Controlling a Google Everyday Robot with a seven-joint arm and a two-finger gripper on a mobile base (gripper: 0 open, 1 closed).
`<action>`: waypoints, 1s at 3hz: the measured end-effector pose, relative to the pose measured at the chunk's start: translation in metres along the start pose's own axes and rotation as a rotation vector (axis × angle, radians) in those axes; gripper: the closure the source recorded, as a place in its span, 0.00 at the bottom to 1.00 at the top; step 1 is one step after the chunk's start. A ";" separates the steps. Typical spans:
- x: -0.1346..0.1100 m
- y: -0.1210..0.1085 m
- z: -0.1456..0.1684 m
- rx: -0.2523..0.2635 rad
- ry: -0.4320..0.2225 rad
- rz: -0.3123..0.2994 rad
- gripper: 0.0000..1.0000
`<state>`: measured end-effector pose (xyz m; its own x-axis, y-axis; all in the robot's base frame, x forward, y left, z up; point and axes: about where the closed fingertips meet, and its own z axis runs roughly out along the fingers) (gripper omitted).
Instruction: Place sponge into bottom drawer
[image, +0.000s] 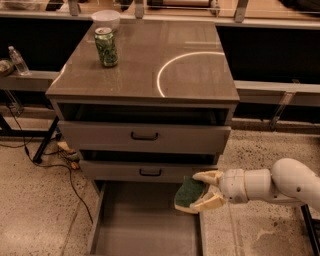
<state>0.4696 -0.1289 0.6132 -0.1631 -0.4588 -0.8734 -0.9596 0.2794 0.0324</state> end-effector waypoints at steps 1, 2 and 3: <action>0.040 0.000 0.045 0.027 -0.023 -0.008 1.00; 0.045 -0.011 0.048 0.069 -0.029 0.007 1.00; 0.045 -0.010 0.048 0.067 -0.029 0.006 1.00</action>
Offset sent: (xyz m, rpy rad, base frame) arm 0.0005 0.0152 -0.0423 0.0121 -0.0178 -0.0051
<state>0.4832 -0.1117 0.5506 -0.1611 -0.4330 -0.8869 -0.9412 0.3379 0.0060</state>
